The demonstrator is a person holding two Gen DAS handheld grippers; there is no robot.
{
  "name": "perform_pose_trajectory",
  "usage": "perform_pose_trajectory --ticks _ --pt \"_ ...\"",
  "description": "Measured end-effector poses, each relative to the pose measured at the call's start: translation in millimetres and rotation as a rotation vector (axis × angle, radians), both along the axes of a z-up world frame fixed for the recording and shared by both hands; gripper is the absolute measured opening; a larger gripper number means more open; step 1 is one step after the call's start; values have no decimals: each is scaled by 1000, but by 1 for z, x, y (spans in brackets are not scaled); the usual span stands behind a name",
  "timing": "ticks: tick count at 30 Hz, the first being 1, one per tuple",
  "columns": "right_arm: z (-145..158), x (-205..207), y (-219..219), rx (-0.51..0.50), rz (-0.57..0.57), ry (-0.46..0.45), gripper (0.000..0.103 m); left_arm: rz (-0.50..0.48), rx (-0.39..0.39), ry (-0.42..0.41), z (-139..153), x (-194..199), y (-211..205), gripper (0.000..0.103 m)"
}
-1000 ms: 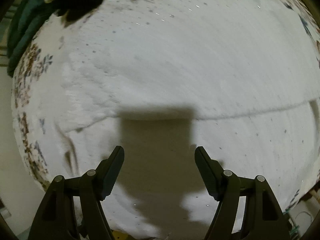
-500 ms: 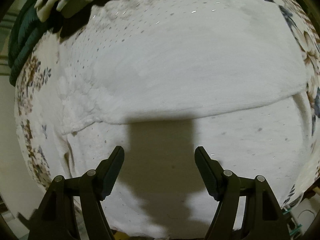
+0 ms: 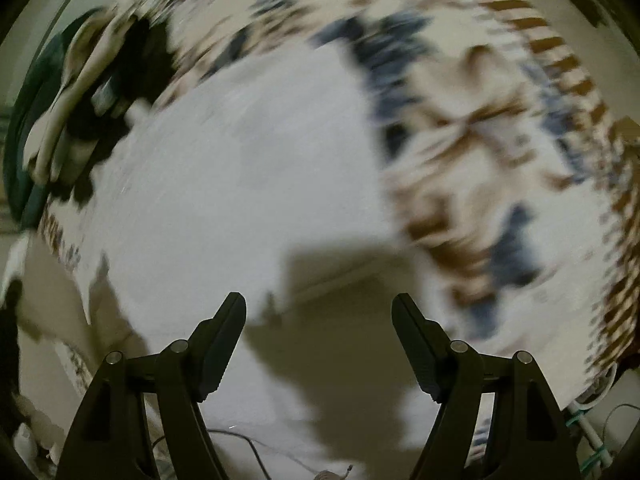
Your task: Fold small clothes
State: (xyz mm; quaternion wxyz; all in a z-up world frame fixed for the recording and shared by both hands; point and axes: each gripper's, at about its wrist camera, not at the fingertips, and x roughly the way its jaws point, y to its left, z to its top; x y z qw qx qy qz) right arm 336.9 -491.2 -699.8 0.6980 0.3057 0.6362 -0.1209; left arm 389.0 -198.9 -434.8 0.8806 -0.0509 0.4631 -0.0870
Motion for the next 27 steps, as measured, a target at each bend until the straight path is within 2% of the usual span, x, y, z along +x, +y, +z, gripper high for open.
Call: perform_pose_trajectory --ticks 4,8,9,10,11,12,14,18,21,24,27 --pt "-7 -9 -49 -18 -44 34 77 -157 36 76 -29 -11 -90 7" --pt "-9 -13 -80 13 -60 39 77 -191 117 110 -46 -26 -108 11" --pt "-6 -13 -88 27 -61 28 77 -182 126 109 -47 -30 -105 20" --pt "-2 -14 -95 42 -62 13 77 -171 128 111 -47 -34 -97 26" --pt "2 -10 -94 58 -64 -1 77 -154 130 115 -46 -36 -86 43" --pt "5 -9 -95 78 -66 -15 77 -134 136 112 -44 -40 -73 66" --pt "14 -1 -98 129 -63 -51 77 -85 163 100 -43 -37 -45 84" --pt "28 35 -74 193 13 -112 80 25 233 86 -38 -43 16 87" --pt "33 63 -32 149 126 -136 80 151 232 120 -39 -43 65 87" --pt "34 91 37 92 249 -146 82 292 302 141 -50 -41 111 87" --pt "31 111 114 -3 423 -174 91 373 337 173 -67 -33 143 87"
